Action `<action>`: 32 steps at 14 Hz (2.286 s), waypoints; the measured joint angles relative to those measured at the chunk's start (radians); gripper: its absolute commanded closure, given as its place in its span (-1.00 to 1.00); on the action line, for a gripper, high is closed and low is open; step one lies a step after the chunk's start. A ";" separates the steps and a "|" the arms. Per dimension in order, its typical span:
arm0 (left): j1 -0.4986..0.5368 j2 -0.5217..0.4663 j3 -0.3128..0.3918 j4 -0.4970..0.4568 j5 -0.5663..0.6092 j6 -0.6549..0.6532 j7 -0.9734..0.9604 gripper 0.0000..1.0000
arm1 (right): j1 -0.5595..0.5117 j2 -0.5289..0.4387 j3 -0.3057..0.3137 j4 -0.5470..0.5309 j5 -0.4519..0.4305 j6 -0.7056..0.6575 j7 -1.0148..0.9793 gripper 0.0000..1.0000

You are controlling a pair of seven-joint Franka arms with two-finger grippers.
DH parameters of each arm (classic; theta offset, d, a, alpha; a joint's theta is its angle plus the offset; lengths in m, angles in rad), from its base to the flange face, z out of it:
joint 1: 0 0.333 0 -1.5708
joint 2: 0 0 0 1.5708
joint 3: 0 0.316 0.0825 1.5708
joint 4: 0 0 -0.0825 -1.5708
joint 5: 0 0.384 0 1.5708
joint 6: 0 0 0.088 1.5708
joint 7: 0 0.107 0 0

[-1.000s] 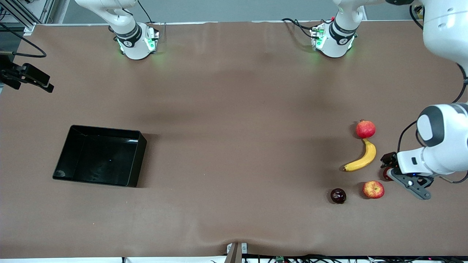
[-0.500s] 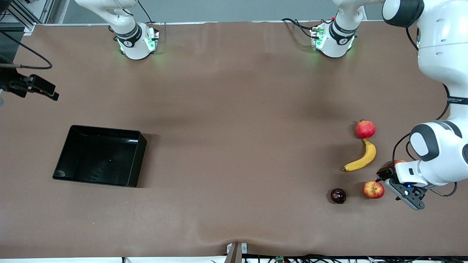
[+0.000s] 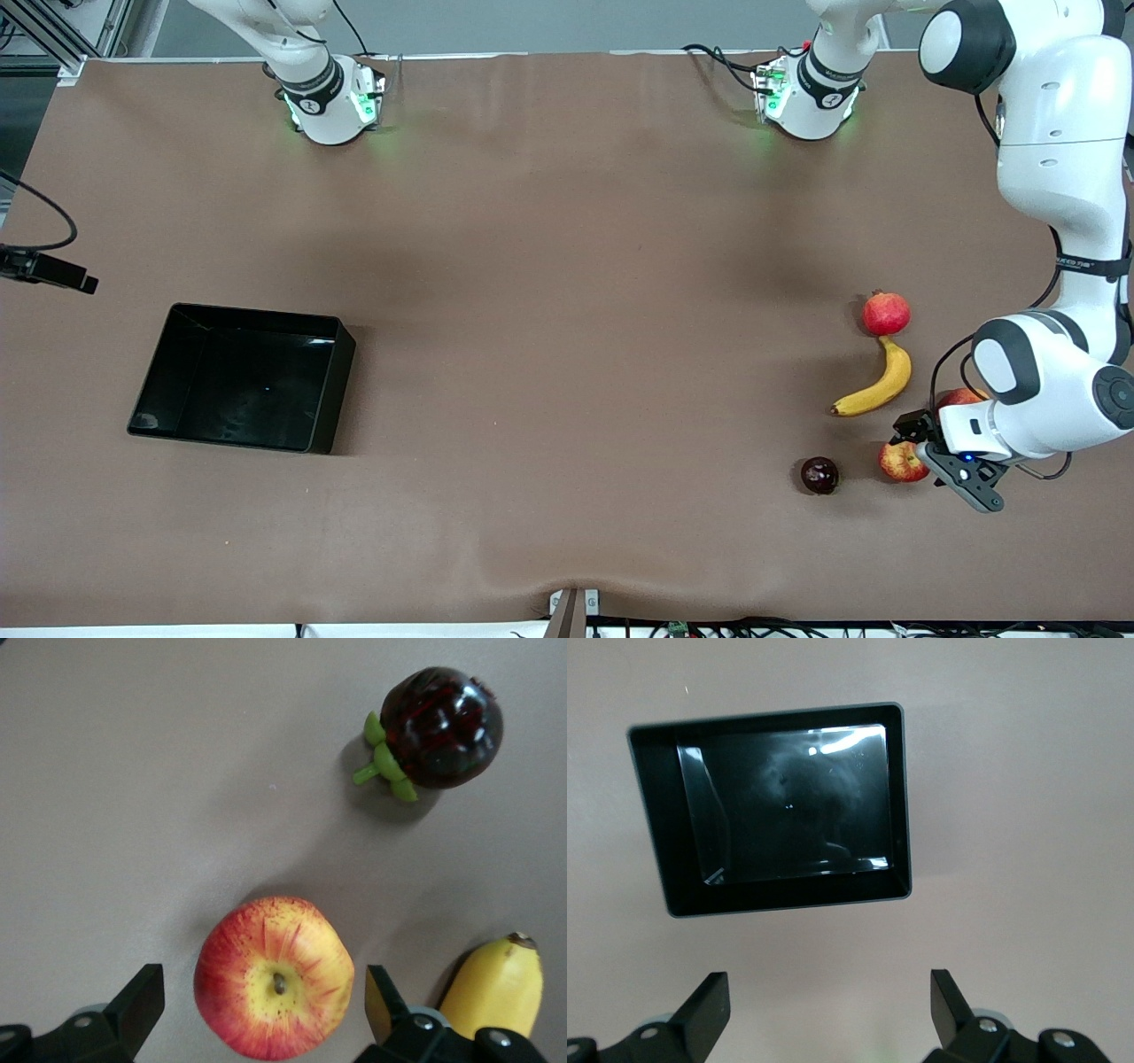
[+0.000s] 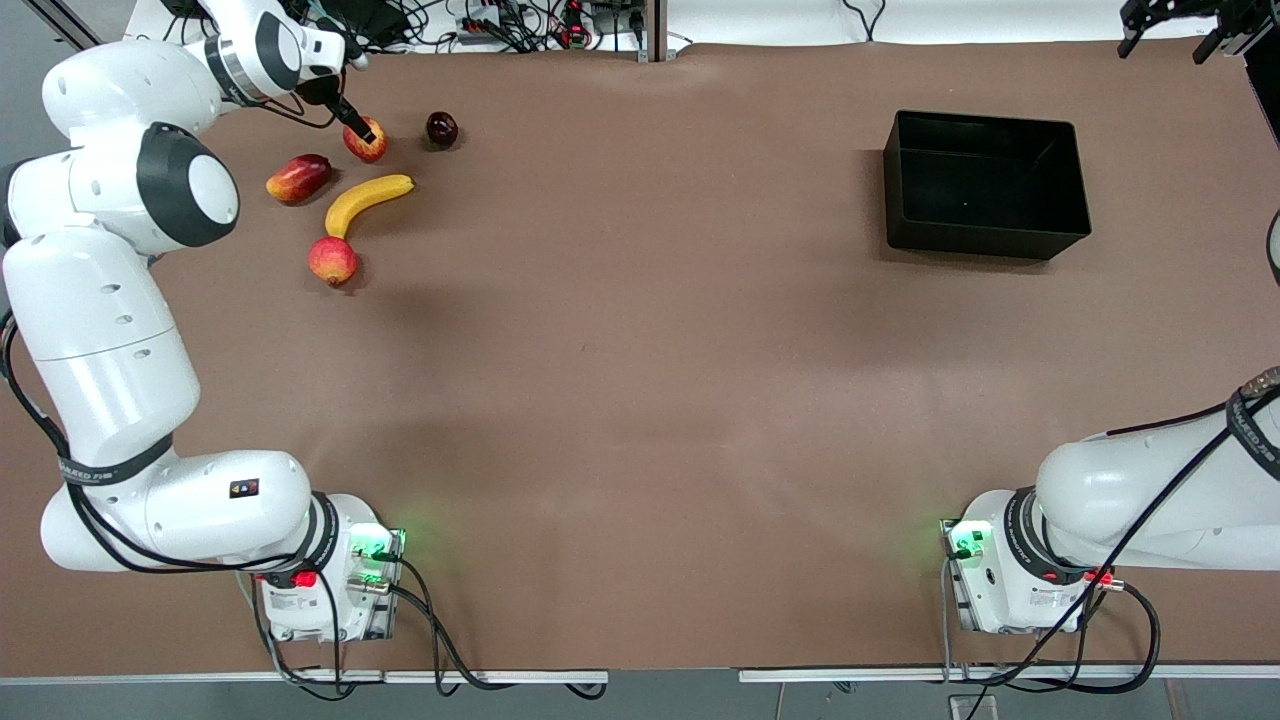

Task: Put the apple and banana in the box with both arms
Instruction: 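Reach the left gripper down and grasp the red-yellow apple, then lift the apple with the left gripper while the right gripper grips the tray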

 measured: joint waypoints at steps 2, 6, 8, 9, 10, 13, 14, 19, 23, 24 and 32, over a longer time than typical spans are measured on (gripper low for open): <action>0.000 0.012 0.000 0.001 0.000 0.007 0.000 -1.00 | -0.019 0.049 0.000 -0.001 0.022 0.018 -0.046 -1.00; 0.000 0.027 -0.001 0.003 -0.001 0.023 0.019 0.77 | -0.052 0.194 0.000 -0.006 0.039 0.144 -0.061 -1.00; 0.000 0.027 -0.001 0.007 -0.001 0.024 0.024 1.00 | -0.060 0.273 0.000 -0.006 0.038 0.202 -0.066 -1.00; 0.000 0.027 -0.001 0.010 -0.001 0.026 0.025 1.00 | -0.061 0.304 0.000 -0.005 0.038 0.221 -0.068 -1.00; 0.000 0.026 -0.001 0.016 -0.001 0.028 0.025 1.00 | -0.061 0.331 0.000 -0.005 0.038 0.237 -0.070 -1.00; -0.002 -0.001 -0.004 0.037 -0.001 0.007 0.023 1.00 | -0.061 0.388 0.001 -0.004 0.038 0.285 -0.072 -1.00; -0.004 -0.018 -0.004 0.040 -0.001 -0.023 0.012 1.00 | -0.061 0.405 0.000 -0.004 0.037 0.303 -0.072 -1.00; -0.020 -0.120 -0.007 0.043 0.003 -0.213 -0.101 1.00 | -0.070 0.473 -0.003 -0.004 -0.006 0.367 -0.127 -1.00; -0.081 -0.216 -0.009 0.044 0.068 -0.373 -0.322 1.00 | -0.104 0.499 -0.003 -0.013 -0.009 0.409 -0.177 1.00; -0.098 -0.239 -0.009 0.044 0.071 -0.407 -0.383 1.00 | -0.109 0.500 -0.003 -0.018 -0.009 0.413 -0.180 1.00; -0.230 -0.346 -0.013 0.043 0.075 -0.570 -0.774 1.00 | -0.102 0.496 0.016 -0.013 -0.007 0.389 -0.184 1.00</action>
